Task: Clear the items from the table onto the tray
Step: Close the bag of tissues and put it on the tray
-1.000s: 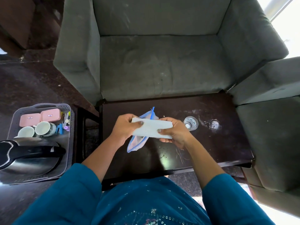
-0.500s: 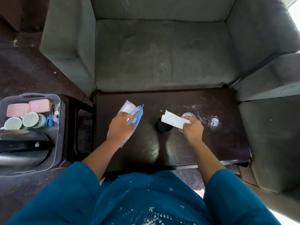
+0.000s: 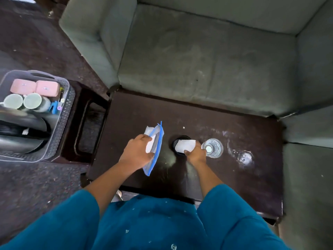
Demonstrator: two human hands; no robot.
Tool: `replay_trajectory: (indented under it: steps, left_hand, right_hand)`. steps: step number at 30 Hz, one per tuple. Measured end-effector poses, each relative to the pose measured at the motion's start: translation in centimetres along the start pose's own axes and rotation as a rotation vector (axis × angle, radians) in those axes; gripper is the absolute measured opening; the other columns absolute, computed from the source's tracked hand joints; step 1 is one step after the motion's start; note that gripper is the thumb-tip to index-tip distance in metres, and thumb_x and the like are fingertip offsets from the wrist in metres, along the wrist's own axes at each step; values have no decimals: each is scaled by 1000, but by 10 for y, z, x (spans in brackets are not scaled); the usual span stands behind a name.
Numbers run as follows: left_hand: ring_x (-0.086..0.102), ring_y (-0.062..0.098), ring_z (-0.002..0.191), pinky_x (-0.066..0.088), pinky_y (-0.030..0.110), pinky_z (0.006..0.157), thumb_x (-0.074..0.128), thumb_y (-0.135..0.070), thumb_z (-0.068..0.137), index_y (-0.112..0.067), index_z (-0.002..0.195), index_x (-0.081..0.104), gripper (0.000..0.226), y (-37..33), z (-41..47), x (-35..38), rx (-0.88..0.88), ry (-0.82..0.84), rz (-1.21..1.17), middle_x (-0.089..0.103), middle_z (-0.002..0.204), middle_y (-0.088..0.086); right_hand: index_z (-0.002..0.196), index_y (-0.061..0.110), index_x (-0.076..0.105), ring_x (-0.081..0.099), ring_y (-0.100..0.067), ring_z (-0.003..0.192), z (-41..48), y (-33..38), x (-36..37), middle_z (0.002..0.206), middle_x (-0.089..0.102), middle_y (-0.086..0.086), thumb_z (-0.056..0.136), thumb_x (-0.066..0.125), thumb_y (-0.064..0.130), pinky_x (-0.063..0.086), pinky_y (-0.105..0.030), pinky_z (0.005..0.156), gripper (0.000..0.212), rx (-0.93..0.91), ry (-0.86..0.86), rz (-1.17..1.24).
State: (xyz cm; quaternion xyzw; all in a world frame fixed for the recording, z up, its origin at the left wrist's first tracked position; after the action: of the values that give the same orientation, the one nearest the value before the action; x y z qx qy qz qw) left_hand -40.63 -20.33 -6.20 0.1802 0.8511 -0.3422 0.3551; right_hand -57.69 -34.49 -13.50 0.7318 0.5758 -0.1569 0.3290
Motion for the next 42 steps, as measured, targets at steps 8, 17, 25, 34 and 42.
replay_trajectory:
  steps: [8, 17, 25, 34, 42]
  left_hand:
    - [53, 8, 87, 39, 11, 63, 52, 10, 75, -16, 107, 62, 42, -16, -7, -22, 102, -36, -194, 56, 104, -10]
    - [55, 7, 47, 44, 19, 49, 40, 22, 69, -19, 80, 66, 50, -23, -33, -115, 183, 24, -657, 65, 60, -7]
    - [63, 21, 95, 48, 39, 87, 57, -56, 79, -19, 124, 43, 60, 54, -44, -148, -17, 51, -1272, 64, 111, 6]
    - [62, 11, 61, 54, 23, 58, 61, 14, 77, -23, 109, 45, 51, 51, -44, -160, 70, -251, -1069, 66, 72, 6]
    - [55, 11, 59, 48, 9, 51, 49, 21, 81, -11, 71, 63, 36, 65, -46, -179, 52, -380, -1010, 62, 75, 8]
  right_hand:
    - [141, 31, 28, 35, -32, 122, -34, 34, -22, 133, 38, -12, 69, 75, 22, 29, -35, 104, 86, -490, -128, 11]
    - [94, 5, 67, 54, -18, 102, -87, 99, -34, 104, 60, -2, 75, 75, 16, 40, -33, 90, 24, -791, 168, 156]
    - [78, 19, 67, 57, -8, 63, -125, 116, -32, 68, 67, 8, 83, 66, 12, 48, -28, 61, 9, -601, 61, 821]
    - [111, 26, 58, 63, -23, 80, -155, 148, -26, 87, 68, -9, 75, 71, 11, 51, -39, 76, 42, -624, 124, 1011]
    - [101, 28, 60, 50, -13, 54, -165, 160, -22, 63, 50, -13, 81, 64, -5, 50, -20, 50, 39, -659, -23, 1004]
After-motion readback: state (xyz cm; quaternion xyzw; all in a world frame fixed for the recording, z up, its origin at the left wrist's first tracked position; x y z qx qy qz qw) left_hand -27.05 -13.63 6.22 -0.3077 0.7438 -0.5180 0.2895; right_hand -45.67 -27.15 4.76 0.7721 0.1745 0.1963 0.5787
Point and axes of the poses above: each hand's wrist, its own z-axis towards the middle knuckle, its own x-axis out of the palm, y = z × x, the point moved 3 cm from there along z, towards the middle knuckle
